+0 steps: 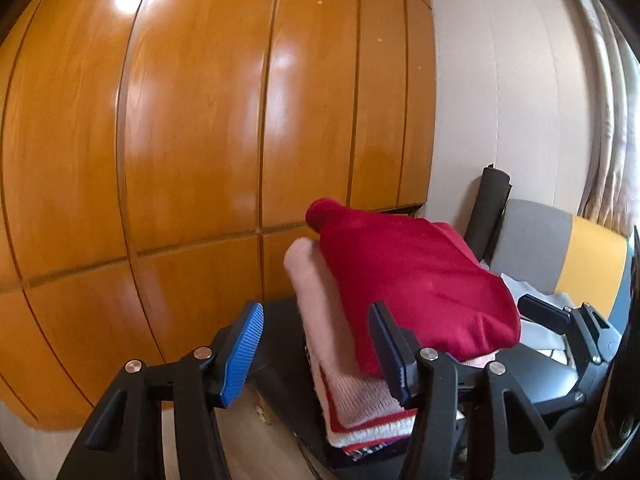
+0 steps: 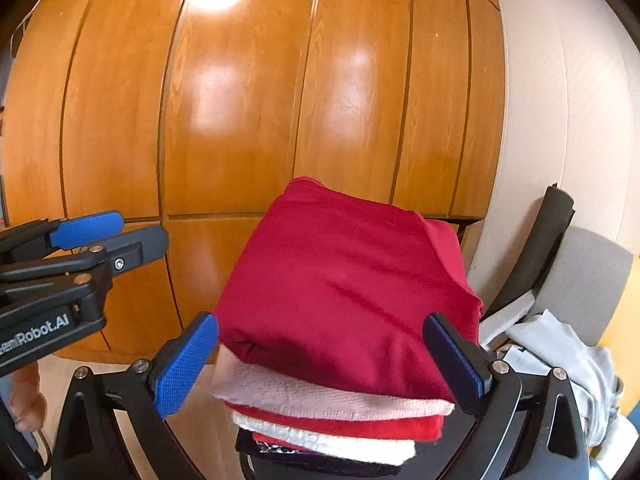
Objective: Fold clothes
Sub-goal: 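Open both grippers and release the sweater on the stack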
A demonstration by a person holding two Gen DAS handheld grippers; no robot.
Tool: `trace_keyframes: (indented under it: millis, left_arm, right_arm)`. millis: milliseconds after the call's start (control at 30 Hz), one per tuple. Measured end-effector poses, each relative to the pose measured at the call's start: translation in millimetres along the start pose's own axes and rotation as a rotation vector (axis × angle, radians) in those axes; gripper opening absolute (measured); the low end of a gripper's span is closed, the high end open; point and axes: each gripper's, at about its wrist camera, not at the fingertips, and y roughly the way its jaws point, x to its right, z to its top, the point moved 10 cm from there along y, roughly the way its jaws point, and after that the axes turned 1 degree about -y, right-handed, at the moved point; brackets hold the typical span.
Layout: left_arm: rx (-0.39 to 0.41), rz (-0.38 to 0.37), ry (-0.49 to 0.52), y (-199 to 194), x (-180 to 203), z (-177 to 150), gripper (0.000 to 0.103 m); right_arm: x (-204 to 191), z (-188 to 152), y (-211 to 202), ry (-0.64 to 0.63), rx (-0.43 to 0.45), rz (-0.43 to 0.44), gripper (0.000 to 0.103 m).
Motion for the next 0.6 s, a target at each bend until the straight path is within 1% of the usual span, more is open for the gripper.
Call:
trace_keyframes:
  millis: [167,300,367,400,467,533,600]
  left_arm:
    - [-0.058,0.028,-0.016,1,-3,-21,0.056]
    - [-0.099,0.019,-0.044,3,-6,-34,0.056]
    - [-0.103,0.017,-0.048,8,-6,-35,0.056]
    - [-0.096,0.028,-0.044,8,-7,-36,0.052]
    - [-0.084,0.052,-0.036,9,-9,-37,0.049]
    - [-0.083,0.066,-0.017,10,-8,-39,0.049]
    - [-0.100,0.072,-0.007,10,-7,-43,0.049]
  right_arm:
    - [-18,-8,-1,-0.029,-0.003,0.013,0.103]
    - [-22,-17,0,-0.019,-0.015,0.022,0.103]
    - [-20,-22,0,-0.007,-0.025,0.022,0.103]
    - [-18,-25,1,-0.003,-0.030,0.021,0.103]
    - [-15,-31,3,0.007,-0.040,0.017,0.103]
    - [-12,-36,3,0.018,-0.051,0.013,0.103]
    - [-9,-39,4,0.029,-0.056,0.010,0.103]
